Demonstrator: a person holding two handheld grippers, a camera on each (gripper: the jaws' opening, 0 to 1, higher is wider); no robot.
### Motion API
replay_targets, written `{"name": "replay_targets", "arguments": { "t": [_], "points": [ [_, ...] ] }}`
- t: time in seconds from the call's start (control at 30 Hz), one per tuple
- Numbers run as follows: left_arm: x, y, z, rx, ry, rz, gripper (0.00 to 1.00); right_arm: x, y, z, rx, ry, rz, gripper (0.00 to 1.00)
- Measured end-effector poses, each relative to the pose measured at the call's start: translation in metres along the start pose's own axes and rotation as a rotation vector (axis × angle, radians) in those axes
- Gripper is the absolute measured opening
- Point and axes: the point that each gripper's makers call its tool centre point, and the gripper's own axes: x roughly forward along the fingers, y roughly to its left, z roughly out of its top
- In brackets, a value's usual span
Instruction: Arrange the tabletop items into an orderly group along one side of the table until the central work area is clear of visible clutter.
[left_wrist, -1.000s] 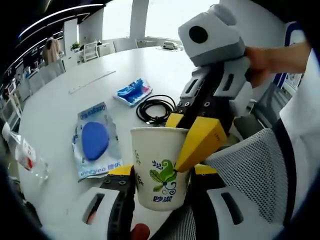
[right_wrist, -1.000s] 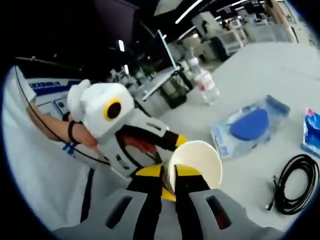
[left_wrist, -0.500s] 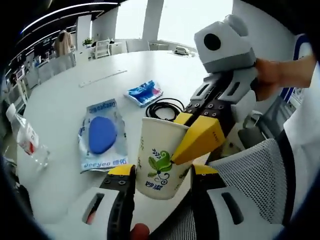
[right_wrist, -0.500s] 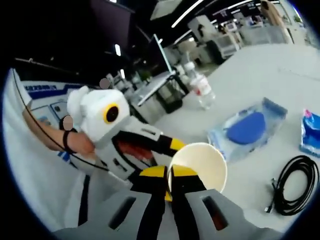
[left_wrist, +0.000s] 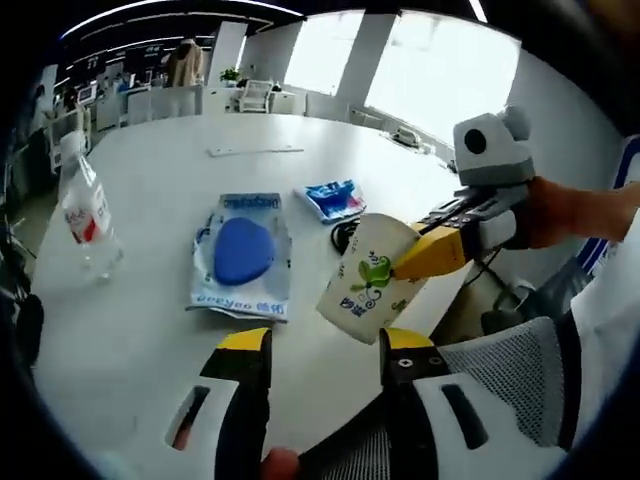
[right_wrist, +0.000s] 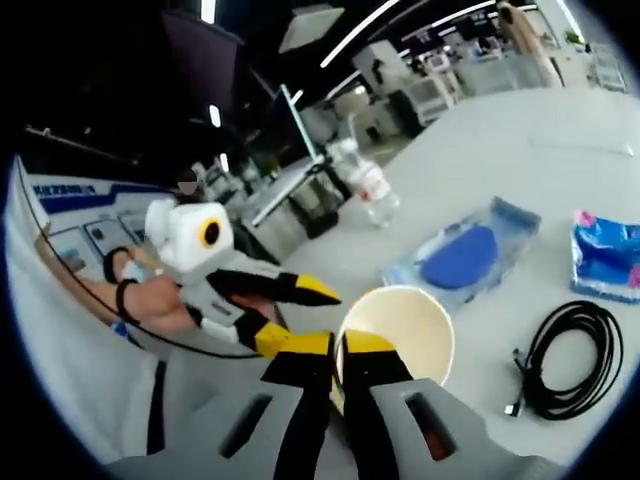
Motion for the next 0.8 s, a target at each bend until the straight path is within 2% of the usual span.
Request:
{"name": "replay_targets", "arguments": {
  "t": [0.07,0.1,0.17,0.27,0.53,0.8],
  "points": [
    [-0.004,0.008,0.000,0.010,0.002,0.038,0.44,-0.002,-0.003,0.000,0.009,-0.004,-0.011,0.00],
    [-0.006,0.010,0.003,-0.003,-0.011,0.049,0.43,-0.002,-0.003,0.000,0.010,-0.005,-0.014,0.00],
    [-0.009,0.019,0.011,-0.080,-0.064,0.068,0.43,-0.003,-0.006,0.002,0.018,-0.015,-0.027,0.00],
    [-0.014,0.030,0.012,-0.086,-0.073,0.094,0.43,-0.002,-0.010,0.004,0.025,-0.018,-0.041,0.00],
    [-0.020,0.040,0.013,-0.128,-0.106,0.114,0.43,0.006,-0.018,0.012,0.029,-0.012,-0.063,0.00],
    [-0.027,0.045,0.009,-0.152,-0.120,0.133,0.43,0.026,-0.021,0.027,-0.004,0.025,-0.061,0.00]
  ]
}}
